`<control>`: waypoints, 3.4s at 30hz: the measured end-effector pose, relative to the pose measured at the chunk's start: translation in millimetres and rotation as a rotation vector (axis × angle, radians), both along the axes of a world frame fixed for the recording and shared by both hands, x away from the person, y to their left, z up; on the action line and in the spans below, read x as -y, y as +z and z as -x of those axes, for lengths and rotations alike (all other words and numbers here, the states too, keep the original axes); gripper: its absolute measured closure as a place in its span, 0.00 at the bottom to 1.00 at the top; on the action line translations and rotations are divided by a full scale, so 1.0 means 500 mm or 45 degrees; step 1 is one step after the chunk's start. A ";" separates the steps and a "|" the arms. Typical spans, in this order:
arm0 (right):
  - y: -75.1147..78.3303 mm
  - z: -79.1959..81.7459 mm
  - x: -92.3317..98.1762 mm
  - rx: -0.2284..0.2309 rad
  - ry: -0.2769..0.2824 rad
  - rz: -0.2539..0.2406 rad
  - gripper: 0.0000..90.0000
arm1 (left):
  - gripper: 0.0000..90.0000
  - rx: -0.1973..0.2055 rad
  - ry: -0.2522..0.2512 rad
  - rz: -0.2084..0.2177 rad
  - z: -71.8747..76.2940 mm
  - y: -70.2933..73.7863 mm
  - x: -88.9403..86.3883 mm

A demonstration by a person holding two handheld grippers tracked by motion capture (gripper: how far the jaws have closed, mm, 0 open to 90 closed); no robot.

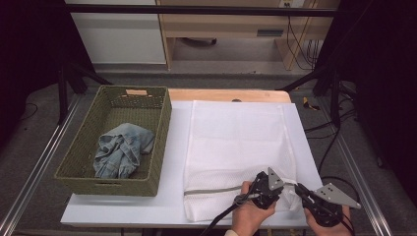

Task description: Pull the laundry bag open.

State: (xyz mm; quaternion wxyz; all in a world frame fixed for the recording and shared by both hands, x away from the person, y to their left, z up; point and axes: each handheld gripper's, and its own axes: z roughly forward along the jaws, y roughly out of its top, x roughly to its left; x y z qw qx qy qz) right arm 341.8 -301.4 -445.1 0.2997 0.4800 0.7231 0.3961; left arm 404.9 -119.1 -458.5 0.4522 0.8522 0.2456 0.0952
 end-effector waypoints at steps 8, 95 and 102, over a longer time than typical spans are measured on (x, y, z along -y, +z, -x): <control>-0.004 -0.004 -0.005 0.000 -0.016 0.002 0.94 | 0.96 -0.006 0.034 0.010 0.002 -0.003 -0.003; -0.017 -0.008 -0.008 -0.040 -0.061 0.054 0.94 | 0.96 0.001 0.268 -0.064 0.022 0.011 -0.234; -0.017 -0.008 -0.008 -0.043 -0.063 0.055 0.94 | 0.96 0.003 0.282 -0.061 0.023 0.010 -0.256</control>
